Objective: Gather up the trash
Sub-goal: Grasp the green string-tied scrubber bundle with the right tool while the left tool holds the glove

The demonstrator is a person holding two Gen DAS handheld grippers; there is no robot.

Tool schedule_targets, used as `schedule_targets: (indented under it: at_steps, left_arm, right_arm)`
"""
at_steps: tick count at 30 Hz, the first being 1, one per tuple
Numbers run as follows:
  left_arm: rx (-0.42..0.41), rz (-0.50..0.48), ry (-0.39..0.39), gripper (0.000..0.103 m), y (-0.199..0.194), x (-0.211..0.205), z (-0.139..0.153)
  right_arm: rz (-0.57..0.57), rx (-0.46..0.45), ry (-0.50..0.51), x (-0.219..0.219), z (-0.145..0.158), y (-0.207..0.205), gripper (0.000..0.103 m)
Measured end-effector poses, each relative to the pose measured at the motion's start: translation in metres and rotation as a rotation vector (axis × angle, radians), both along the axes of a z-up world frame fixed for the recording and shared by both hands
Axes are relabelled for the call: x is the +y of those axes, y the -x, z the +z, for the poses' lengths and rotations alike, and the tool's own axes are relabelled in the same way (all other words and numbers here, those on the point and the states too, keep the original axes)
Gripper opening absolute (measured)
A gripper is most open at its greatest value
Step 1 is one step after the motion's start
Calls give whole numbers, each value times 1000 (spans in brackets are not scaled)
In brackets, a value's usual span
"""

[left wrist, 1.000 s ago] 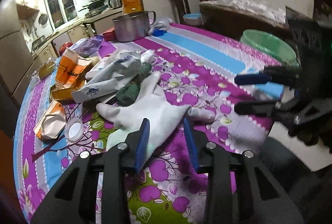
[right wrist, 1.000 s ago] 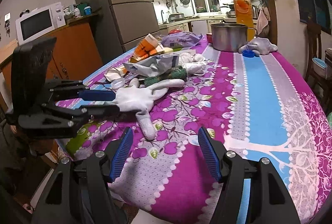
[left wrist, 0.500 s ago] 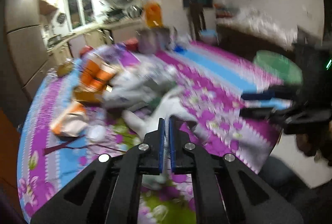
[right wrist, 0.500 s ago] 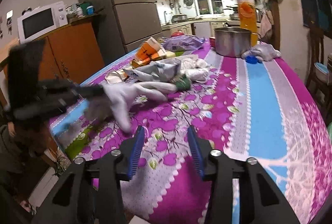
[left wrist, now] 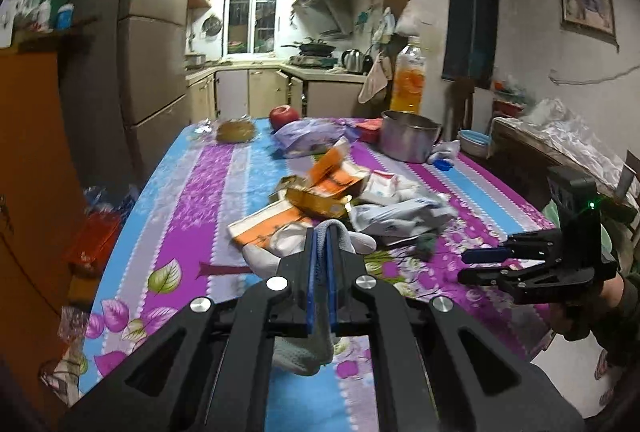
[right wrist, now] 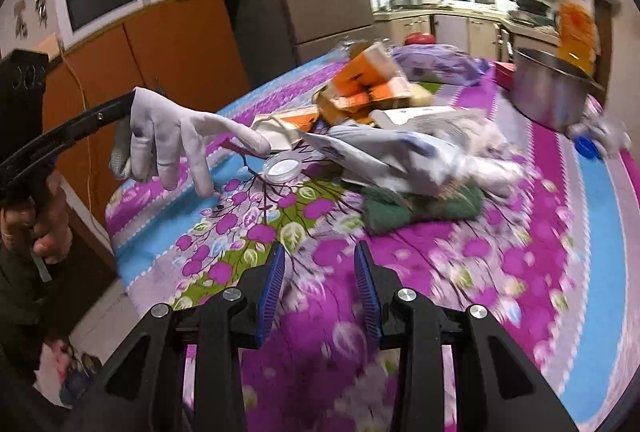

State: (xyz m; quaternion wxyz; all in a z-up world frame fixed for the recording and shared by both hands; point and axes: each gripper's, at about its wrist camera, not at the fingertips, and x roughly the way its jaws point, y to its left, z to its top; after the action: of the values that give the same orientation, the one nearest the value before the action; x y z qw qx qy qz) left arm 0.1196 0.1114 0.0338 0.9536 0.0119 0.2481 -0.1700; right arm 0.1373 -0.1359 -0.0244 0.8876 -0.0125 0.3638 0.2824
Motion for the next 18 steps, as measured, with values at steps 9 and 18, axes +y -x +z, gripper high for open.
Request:
schedule_targets:
  at_steps: [9,18]
  left_arm:
    - [28,-71,26,3,-3,-10,-15]
    - [33,-106,62,3,-11,-19,-20]
  right_arm:
    - [-221,58,106,-11,-14,-54,86]
    - [-233,91,150,-7,-27,-80,84]
